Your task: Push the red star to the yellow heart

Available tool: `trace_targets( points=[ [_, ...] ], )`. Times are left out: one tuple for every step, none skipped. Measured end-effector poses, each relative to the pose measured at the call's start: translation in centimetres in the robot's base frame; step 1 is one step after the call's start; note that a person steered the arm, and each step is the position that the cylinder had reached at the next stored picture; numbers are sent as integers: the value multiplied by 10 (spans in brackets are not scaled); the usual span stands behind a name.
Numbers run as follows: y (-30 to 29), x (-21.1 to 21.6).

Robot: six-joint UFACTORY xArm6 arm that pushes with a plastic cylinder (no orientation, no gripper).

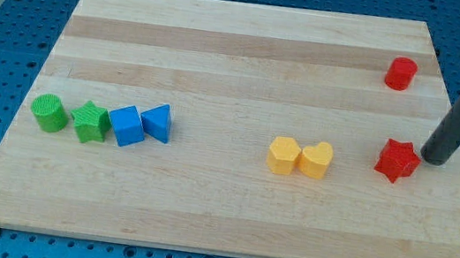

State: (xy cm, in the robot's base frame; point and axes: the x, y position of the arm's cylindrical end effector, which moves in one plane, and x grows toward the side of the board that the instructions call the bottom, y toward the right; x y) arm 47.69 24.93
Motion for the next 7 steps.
trace_targets(
  points=[
    [-18, 9],
    [-41, 23],
    [-53, 33],
    [-54, 41],
    [-55, 41],
    [-67, 40],
    [-80, 40]
  ],
)
